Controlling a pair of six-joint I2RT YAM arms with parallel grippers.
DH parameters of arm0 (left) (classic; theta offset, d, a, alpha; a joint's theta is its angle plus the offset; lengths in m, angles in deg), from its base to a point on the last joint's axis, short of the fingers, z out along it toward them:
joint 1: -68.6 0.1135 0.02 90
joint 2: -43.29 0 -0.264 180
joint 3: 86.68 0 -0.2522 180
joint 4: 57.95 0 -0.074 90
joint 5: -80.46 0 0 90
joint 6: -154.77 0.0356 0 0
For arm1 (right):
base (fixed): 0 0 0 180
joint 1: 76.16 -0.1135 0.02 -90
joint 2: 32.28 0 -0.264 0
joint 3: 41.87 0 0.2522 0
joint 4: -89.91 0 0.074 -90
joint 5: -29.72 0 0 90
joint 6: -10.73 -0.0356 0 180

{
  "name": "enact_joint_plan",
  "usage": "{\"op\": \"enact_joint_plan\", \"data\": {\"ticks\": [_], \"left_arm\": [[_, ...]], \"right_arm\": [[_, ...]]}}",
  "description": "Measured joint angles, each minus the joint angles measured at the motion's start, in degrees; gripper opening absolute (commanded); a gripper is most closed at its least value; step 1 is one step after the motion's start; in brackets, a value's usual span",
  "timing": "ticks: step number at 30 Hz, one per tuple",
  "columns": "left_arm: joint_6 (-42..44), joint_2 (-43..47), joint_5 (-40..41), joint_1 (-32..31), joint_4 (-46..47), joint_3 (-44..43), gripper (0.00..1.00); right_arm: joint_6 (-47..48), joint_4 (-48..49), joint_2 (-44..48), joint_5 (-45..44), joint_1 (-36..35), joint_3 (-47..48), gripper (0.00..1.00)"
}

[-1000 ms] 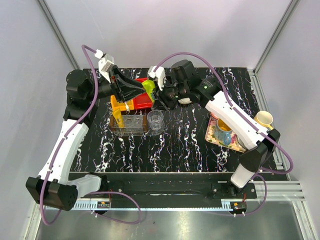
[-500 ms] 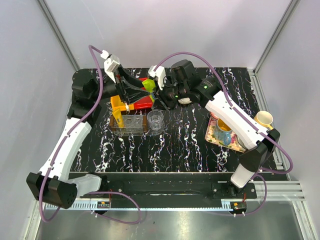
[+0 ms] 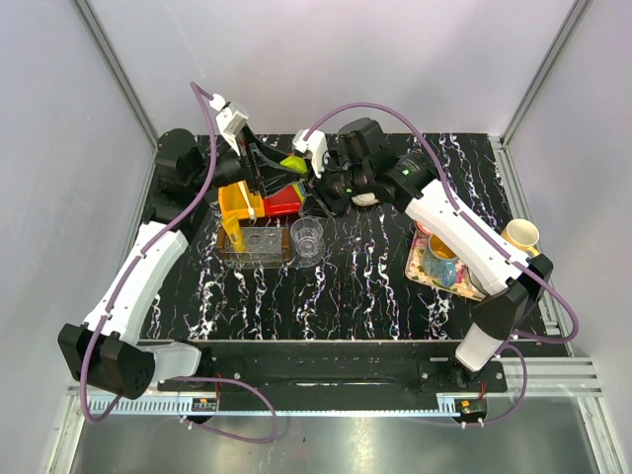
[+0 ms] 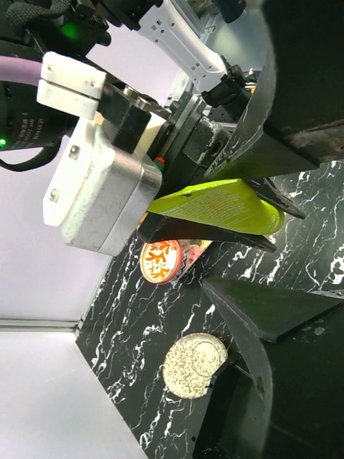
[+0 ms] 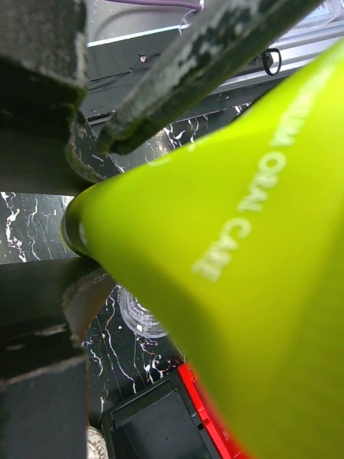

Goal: Prepare toiletry sets of a toothbrush and toothpaste on the tray

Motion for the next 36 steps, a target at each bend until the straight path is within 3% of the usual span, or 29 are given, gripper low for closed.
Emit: {"op": "enact_joint_plan", "data": {"ticks": [8,15,18,19,22,29,36], "left_arm": [[-0.79,-0.48,0.35,0.0,0.5,-1.25,0.54],[-1.97,-1.09,0.04,-0.61,0.92,-1.68,0.27],[-2.25,-1.33,-0.11,-1.03,1.25,-1.81,0.0],[-2.05,-1.42,-0.17,-1.07,1.27,-1.81,0.0],[-1.92,-1.6,-0.13,-1.05,1.25,-1.81,0.0],[1.79,-0.96,0.87,-1.22,-0.44,-1.73,0.0],[8.35,2.73,3.52,-0.85,-5.73,0.57,0.0]], "right_arm": [[-0.02,0.15,0.0,0.0,0.0,-0.02,0.03],[-0.5,0.35,-0.09,-0.15,0.22,-0.02,0.03],[-0.66,0.33,-0.15,-0.46,0.42,-0.02,0.05],[-0.76,0.35,-0.15,-0.76,0.44,-0.07,0.07],[-1.09,0.37,-0.15,-1.31,0.44,-0.13,0.14],[-1.2,0.39,-0.15,-2.25,0.35,-0.28,0.5],[-0.81,0.83,-0.15,-4.35,0.24,-0.33,0.73]]}}
